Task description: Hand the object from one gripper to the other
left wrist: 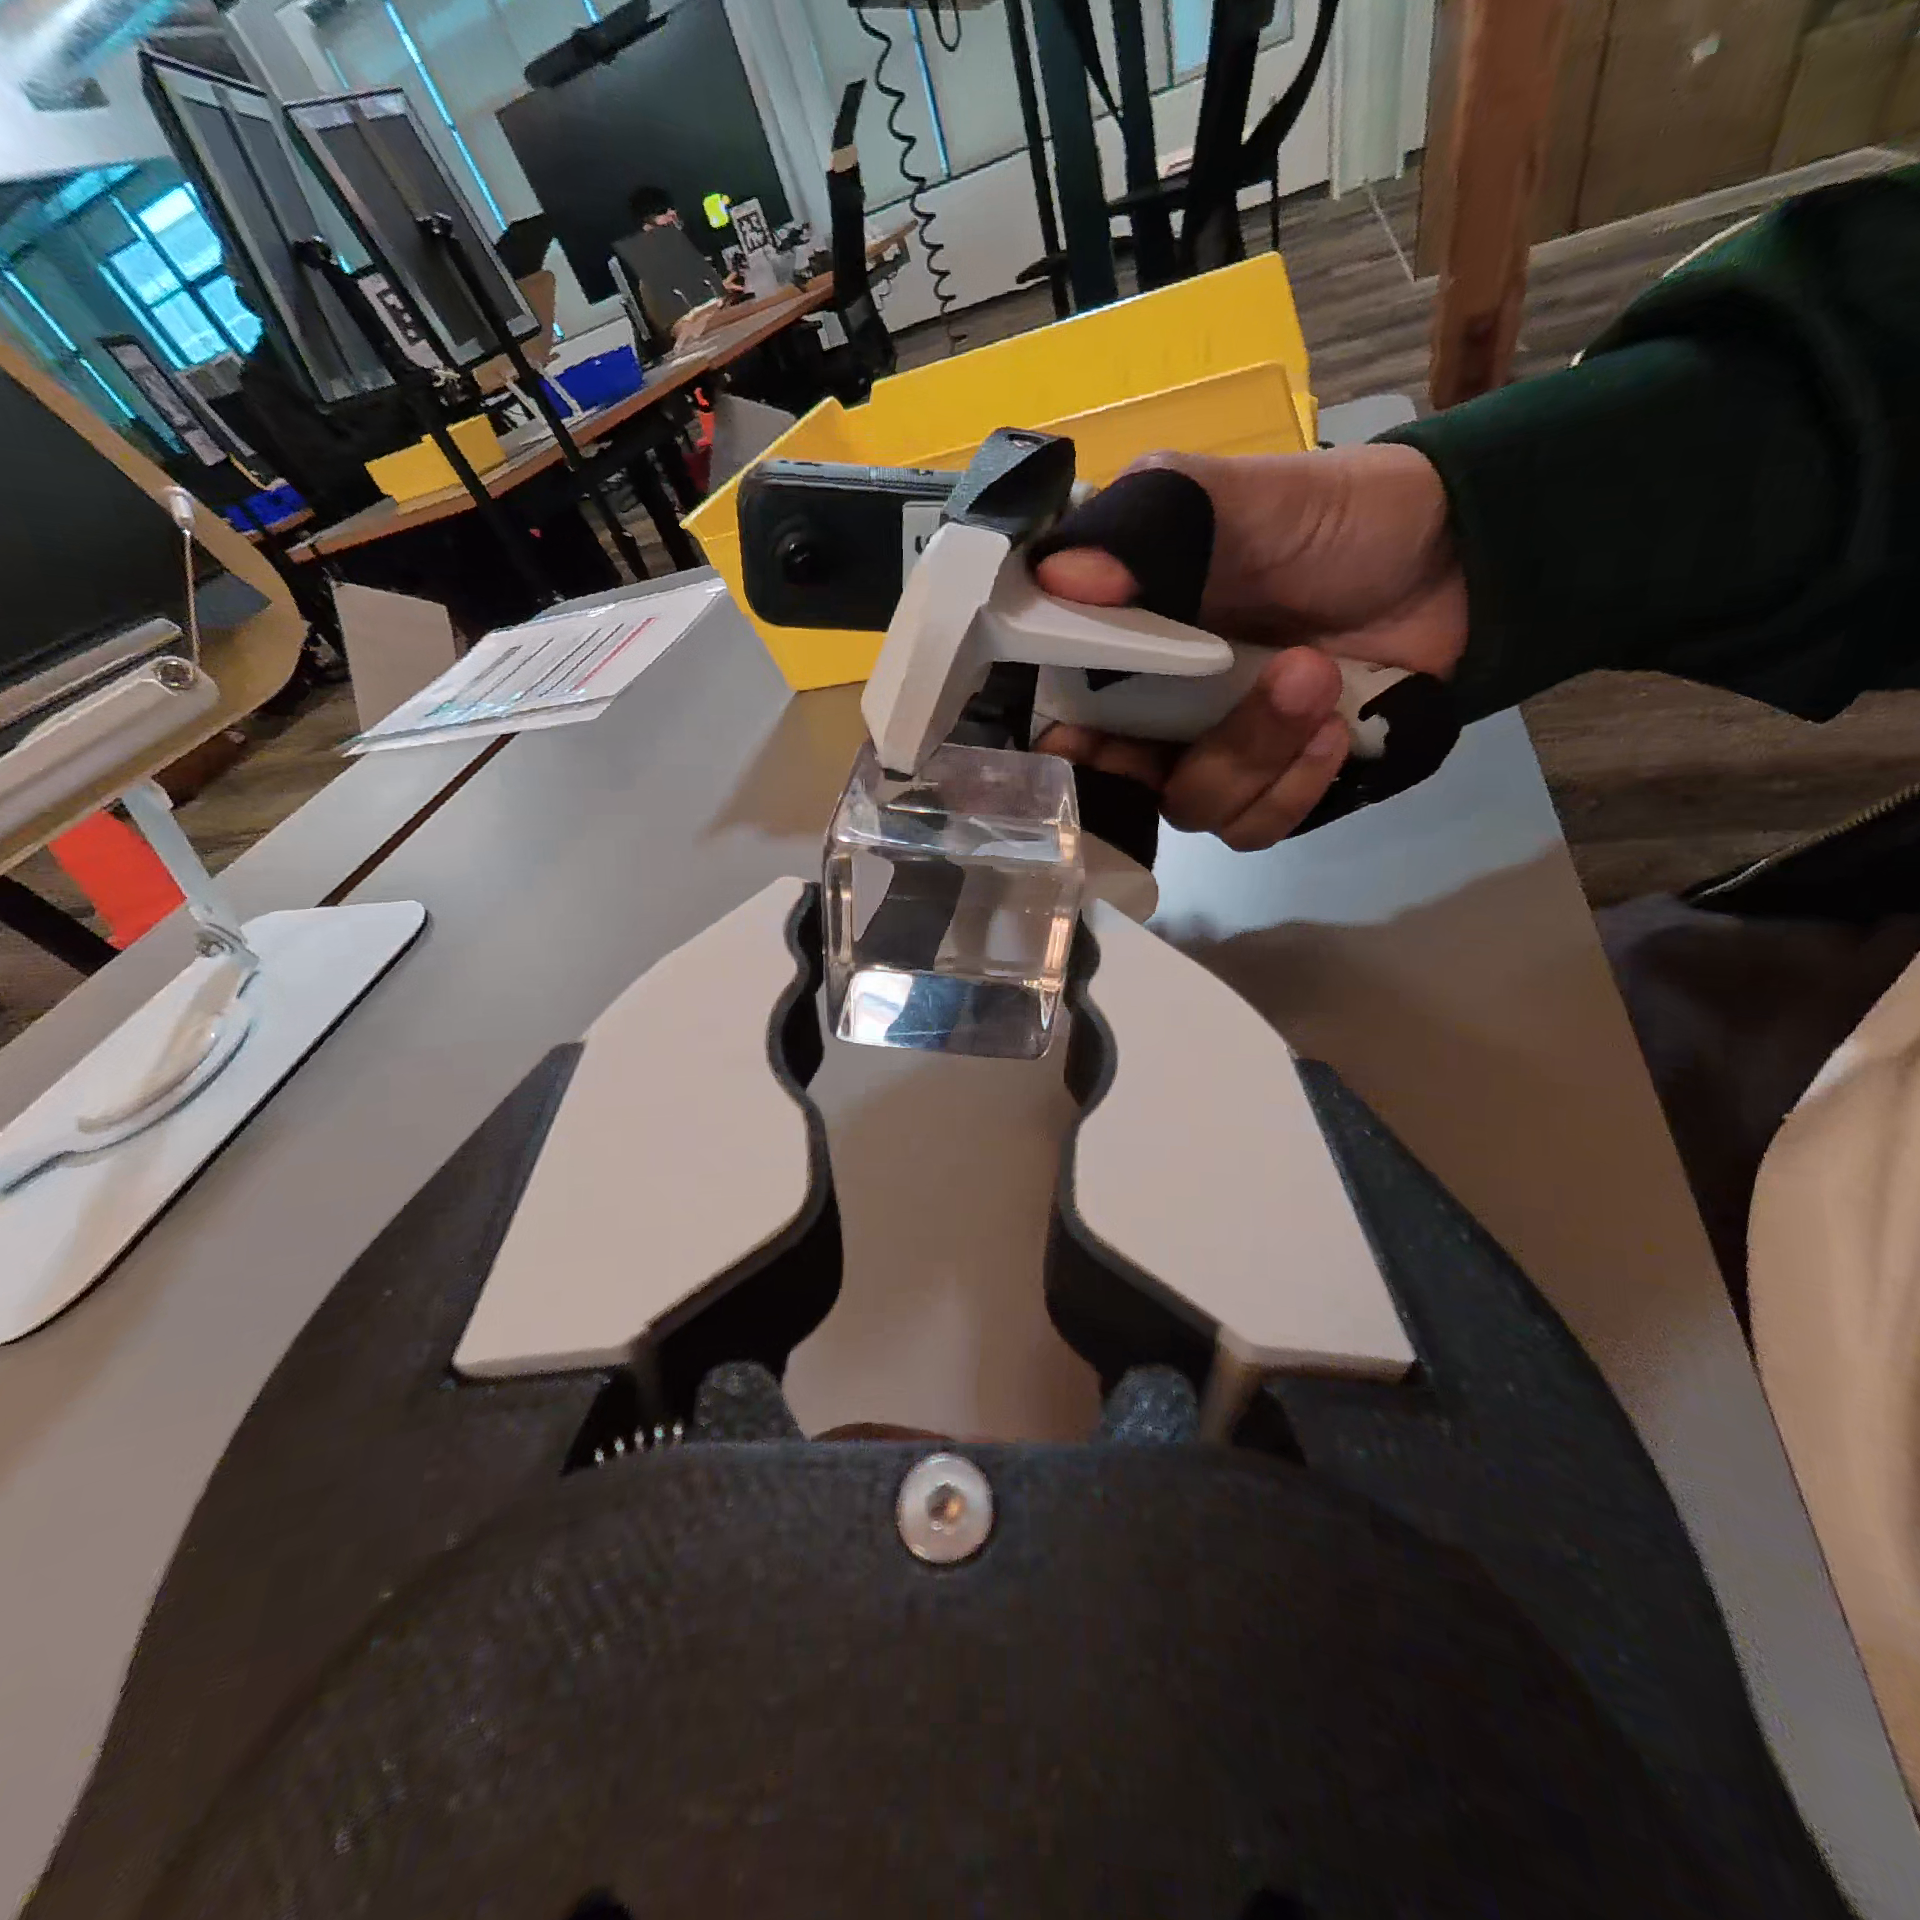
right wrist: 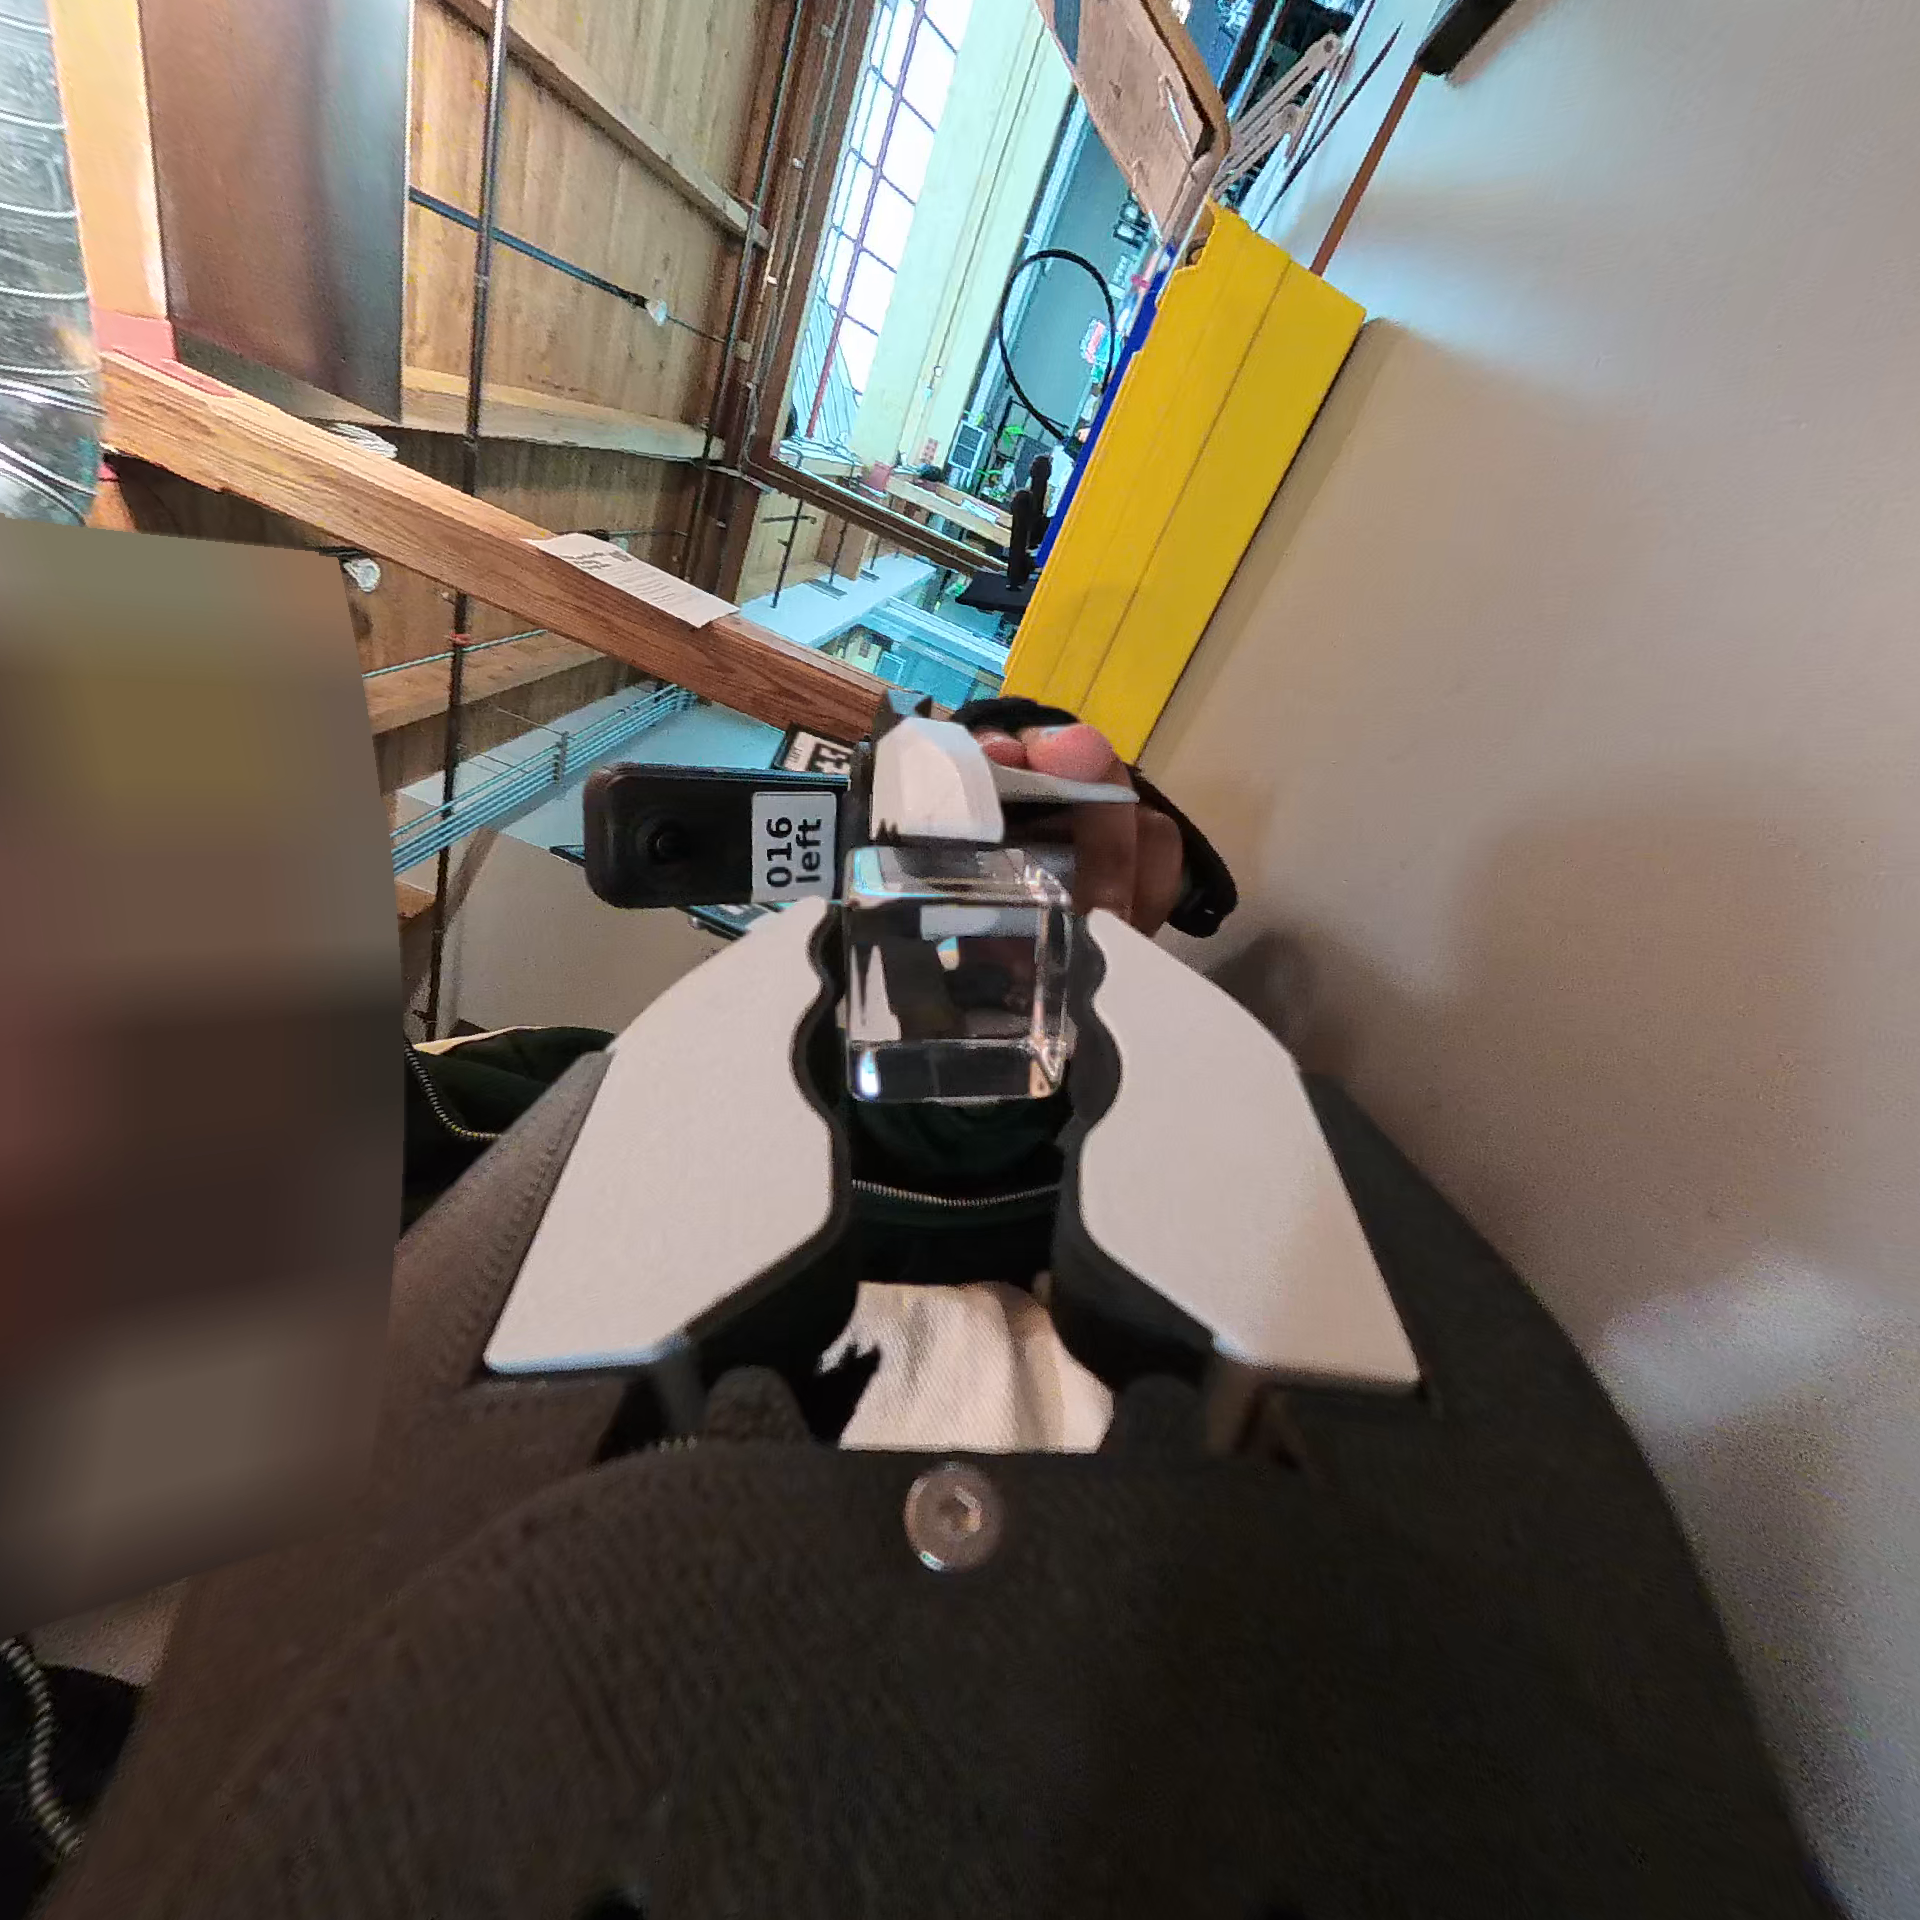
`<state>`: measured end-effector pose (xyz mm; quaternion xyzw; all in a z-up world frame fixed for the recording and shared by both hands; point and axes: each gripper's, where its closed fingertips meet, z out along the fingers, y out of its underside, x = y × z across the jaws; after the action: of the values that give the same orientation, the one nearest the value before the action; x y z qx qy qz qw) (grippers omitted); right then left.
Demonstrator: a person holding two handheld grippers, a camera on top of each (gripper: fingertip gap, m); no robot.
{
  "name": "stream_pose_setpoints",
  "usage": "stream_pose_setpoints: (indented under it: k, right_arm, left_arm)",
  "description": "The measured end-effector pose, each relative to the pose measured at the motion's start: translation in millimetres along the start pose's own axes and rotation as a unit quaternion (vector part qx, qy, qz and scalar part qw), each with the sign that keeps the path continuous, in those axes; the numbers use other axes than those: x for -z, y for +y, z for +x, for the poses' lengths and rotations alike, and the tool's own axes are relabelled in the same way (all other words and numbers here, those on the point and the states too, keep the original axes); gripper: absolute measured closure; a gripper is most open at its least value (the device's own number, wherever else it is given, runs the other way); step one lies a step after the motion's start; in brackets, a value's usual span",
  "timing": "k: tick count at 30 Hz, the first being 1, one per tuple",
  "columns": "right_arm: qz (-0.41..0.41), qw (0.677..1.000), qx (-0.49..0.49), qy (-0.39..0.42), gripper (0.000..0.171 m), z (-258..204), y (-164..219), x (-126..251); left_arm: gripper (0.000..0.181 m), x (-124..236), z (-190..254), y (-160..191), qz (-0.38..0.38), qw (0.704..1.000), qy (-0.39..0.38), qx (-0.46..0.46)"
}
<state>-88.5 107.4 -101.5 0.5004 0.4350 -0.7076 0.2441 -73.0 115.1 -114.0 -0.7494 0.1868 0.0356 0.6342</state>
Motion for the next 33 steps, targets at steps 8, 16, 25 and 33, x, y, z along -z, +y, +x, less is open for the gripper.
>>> stream_pose_setpoints:
  k: [8,16,25,33]
  right_arm:
    - [0.081,0.982,0.120,0.118,0.112,23,-26,15]
    - [0.007,0.835,0.394,0.383,0.101,24,-24,11]
    - [-0.043,0.834,0.372,0.405,0.111,37,-8,6]
    - [-0.059,0.845,0.355,0.396,0.125,40,-4,8]
  left_arm:
    - [0.139,-6,-20,32,-0.122,0.990,-0.068,-0.007]
    - [0.139,-4,-37,49,-0.220,0.956,-0.177,-0.075]
    - [0.138,-12,-23,41,-0.235,0.944,-0.184,-0.144]
    - [0.138,-14,-16,35,-0.216,0.949,-0.177,-0.150]
